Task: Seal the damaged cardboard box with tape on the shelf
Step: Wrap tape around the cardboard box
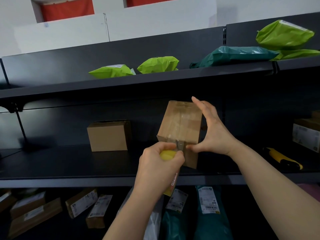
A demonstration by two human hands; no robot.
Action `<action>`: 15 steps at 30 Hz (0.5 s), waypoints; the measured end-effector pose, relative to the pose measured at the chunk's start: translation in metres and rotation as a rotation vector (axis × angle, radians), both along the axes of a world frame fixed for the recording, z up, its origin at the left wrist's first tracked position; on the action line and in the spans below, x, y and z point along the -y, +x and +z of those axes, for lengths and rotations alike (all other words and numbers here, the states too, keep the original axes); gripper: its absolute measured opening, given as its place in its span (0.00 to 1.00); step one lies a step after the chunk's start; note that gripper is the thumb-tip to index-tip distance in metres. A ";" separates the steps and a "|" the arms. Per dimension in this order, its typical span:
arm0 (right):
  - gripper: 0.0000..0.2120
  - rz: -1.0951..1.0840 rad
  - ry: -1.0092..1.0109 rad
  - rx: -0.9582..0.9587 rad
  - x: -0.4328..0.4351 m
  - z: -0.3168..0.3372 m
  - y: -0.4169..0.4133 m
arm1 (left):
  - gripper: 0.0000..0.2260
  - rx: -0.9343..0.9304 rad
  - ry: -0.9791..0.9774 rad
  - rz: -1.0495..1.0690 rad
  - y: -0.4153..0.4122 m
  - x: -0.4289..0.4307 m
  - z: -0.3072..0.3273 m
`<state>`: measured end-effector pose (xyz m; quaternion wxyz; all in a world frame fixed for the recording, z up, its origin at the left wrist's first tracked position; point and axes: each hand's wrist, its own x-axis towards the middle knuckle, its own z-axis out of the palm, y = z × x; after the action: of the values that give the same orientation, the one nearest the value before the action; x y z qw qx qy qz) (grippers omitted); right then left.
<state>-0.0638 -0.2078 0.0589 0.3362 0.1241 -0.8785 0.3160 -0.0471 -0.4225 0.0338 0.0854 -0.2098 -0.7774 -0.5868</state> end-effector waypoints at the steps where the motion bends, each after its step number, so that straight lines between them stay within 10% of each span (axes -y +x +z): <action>1: 0.62 0.023 -0.041 -0.001 -0.001 0.003 0.000 | 0.08 -0.006 0.023 -0.011 0.001 0.000 0.002; 9: 0.51 0.124 -0.298 0.176 -0.008 0.004 -0.005 | 0.10 -0.018 0.031 -0.106 -0.006 -0.018 0.018; 15: 0.53 -0.162 0.286 0.385 0.000 0.039 -0.001 | 0.12 -0.007 0.040 -0.094 -0.011 -0.023 0.015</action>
<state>-0.0644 -0.2079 0.0980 0.1658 0.0370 -0.9692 0.1781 -0.0581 -0.3991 0.0485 0.0647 -0.2464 -0.7545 -0.6048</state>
